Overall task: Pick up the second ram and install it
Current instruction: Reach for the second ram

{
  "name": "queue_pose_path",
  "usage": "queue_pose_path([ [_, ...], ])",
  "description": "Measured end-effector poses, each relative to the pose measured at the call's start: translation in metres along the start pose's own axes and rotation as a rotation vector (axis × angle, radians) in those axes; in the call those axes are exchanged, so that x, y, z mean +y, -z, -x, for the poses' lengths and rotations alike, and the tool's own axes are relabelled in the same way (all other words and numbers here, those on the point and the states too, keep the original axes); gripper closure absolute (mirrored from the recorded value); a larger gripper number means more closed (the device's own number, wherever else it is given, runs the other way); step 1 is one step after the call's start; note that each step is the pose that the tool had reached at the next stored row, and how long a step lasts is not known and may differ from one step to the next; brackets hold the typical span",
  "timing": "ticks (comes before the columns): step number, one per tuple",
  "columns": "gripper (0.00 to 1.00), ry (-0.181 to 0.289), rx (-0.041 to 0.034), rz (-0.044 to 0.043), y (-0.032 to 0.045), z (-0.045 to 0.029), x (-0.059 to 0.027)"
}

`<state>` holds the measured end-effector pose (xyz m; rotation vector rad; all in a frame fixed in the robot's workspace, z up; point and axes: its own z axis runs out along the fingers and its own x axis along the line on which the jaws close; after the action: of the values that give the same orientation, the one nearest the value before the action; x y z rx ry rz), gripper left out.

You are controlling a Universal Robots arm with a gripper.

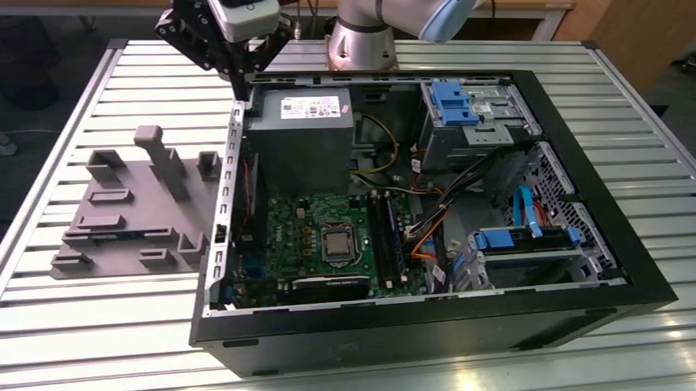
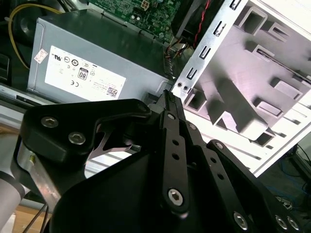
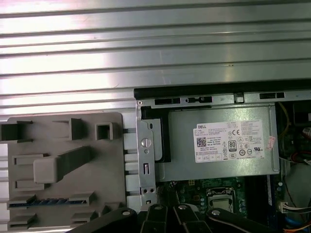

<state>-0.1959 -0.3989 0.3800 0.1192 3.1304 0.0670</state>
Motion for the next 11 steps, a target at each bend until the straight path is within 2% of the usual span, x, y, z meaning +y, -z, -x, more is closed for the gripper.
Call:
queue_pose_path([
  [11, 0.87, 0.000, 0.0035, -0.0002, -0.0015, -0.0052, -0.0005],
])
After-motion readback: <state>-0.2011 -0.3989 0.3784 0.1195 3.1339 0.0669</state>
